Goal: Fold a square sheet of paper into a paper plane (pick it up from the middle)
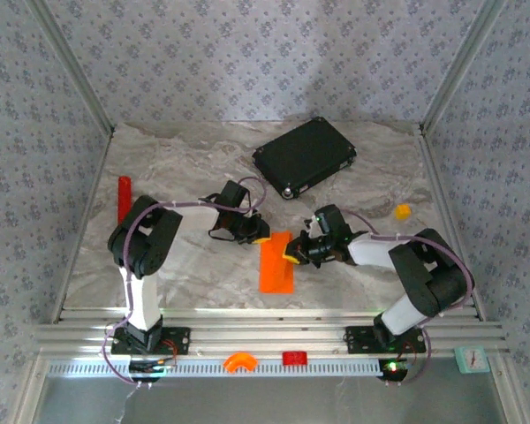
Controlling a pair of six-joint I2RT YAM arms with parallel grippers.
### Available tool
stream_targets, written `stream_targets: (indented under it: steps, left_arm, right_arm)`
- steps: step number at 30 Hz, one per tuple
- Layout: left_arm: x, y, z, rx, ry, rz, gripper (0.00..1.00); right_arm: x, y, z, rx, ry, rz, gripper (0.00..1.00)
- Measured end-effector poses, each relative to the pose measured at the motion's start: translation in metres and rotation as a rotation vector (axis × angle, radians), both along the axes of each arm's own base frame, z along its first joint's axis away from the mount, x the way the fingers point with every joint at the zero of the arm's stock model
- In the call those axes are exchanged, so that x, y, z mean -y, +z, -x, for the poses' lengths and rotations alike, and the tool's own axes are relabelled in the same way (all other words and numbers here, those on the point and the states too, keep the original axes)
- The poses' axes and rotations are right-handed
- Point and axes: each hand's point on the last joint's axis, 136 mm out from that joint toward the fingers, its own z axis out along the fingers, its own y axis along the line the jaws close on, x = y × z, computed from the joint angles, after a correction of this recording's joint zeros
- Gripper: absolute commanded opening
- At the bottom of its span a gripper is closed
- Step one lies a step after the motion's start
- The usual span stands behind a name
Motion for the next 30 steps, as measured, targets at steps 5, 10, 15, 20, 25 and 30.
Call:
stream_targets:
  steps: [5, 10, 15, 20, 25, 30]
  left_arm:
    - [-0.005, 0.039, -0.008, 0.117, 0.029, 0.007, 0.43]
    - [-0.014, 0.077, -0.008, 0.253, 0.049, 0.036, 0.48]
    - [-0.025, 0.087, 0.008, 0.345, 0.031, 0.046, 0.55]
    - [-0.019, 0.095, 0.047, 0.482, -0.072, 0.036, 0.56]
    - [-0.01, 0.088, 0.076, 0.589, -0.188, -0.003, 0.56]
    - [0.004, 0.073, 0.112, 0.718, -0.368, -0.106, 0.6]
  right_arm:
    - [0.0, 0.005, -0.013, 0.016, -0.019, -0.008, 0.03]
    - [0.0, 0.01, -0.028, 0.036, -0.041, -0.016, 0.04]
    - [0.0, 0.009, -0.032, 0.035, -0.044, -0.016, 0.08]
    - [-0.001, 0.01, -0.033, 0.04, -0.041, -0.017, 0.07]
    - [-0.001, 0.009, -0.031, 0.037, -0.037, -0.013, 0.06]
    - [-0.001, 0.009, -0.031, 0.036, -0.035, -0.013, 0.04]
